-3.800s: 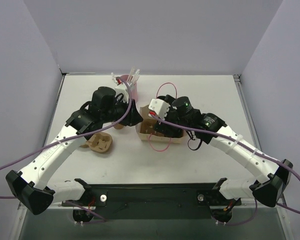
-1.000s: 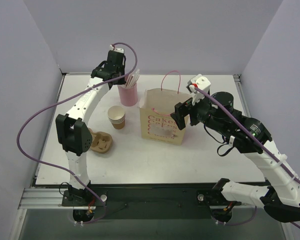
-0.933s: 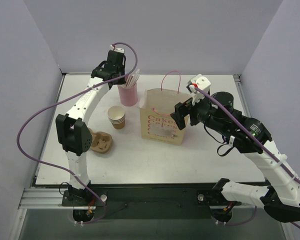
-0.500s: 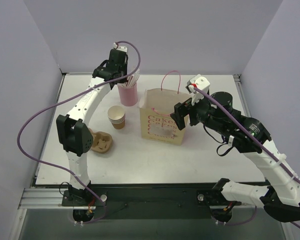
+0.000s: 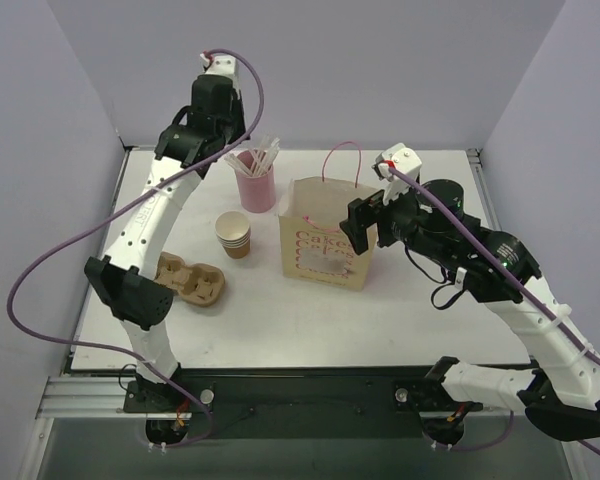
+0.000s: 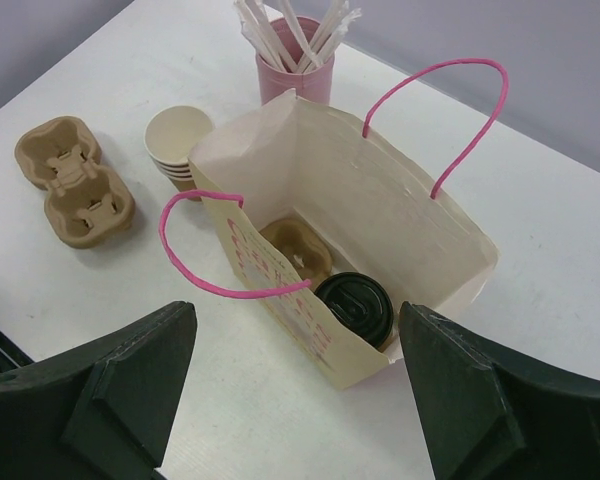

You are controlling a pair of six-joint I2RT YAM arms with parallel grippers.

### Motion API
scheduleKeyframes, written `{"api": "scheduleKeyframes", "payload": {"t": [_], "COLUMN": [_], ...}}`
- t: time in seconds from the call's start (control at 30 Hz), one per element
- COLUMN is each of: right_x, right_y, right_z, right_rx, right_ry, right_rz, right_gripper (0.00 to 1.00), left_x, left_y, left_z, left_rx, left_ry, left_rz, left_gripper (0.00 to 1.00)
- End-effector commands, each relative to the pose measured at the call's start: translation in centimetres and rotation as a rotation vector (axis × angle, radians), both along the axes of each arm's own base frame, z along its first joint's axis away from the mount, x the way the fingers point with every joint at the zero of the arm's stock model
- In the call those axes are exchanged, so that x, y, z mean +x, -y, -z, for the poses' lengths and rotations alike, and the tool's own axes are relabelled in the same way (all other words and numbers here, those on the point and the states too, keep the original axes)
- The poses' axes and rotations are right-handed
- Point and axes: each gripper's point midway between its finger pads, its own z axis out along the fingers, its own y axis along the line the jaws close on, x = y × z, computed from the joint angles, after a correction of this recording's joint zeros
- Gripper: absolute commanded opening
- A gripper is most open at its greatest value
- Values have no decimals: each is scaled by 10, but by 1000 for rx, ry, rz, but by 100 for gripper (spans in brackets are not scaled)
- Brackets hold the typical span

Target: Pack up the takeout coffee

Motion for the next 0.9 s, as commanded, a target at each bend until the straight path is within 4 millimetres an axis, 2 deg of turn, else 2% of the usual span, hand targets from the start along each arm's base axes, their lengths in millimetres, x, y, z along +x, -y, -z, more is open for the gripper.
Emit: {"api": "scheduleKeyframes", "payload": {"t": [0.0, 0.07, 0.1, 0.17, 0.2, 0.4, 0.47, 0.6, 0.63, 0.67, 0.7, 0.73, 0.8, 0.87], "right_x": [3, 2, 3, 3, 4, 3, 3, 0, -2, -3, -5, -6, -9, -13], "right_y": [12, 15, 18, 20, 24, 34, 39, 48, 50, 48, 45, 43, 43, 46], "right_z": [-30, -31, -32, -31, -33, -36, -38, -41, -42, -41, -41, -41, -41, -42], "right_rx": [60, 60, 57, 55, 56, 74, 85, 109, 117, 113, 110, 107, 122, 147], "right_ry": [70, 76, 83, 87, 93, 107, 111, 121, 127, 127, 128, 128, 119, 117], "right_rz": [70, 78, 92, 100, 118, 167, 188, 227, 229, 207, 188, 171, 164, 174], "right_gripper": [85, 85, 84, 84, 84, 85, 84, 85, 84, 85, 85, 85, 85, 85], "left_x": [-43, -55, -66, -78, -91, -148, -167, -200, -199, -203, -203, -199, -192, -185], "left_y": [5, 10, 9, 16, 14, 21, 29, 36, 41, 39, 41, 43, 46, 57], "left_z": [-91, -98, -112, -116, -130, -174, -180, -180, -163, -158, -152, -135, -121, -101], "left_rx": [-176, -221, -244, -284, -308, -399, -438, -503, -508, -512, -518, -533, -550, -553], "left_ry": [170, 176, 202, 199, 231, 323, 327, 334, 288, 279, 266, 221, 178, 106], "left_rz": [66, 98, 112, 158, 179, 313, 385, 490, 501, 500, 501, 487, 463, 475], "left_gripper": [0, 0, 0, 0, 0, 0, 0, 0, 0, 0, 0, 0, 0, 0]}}
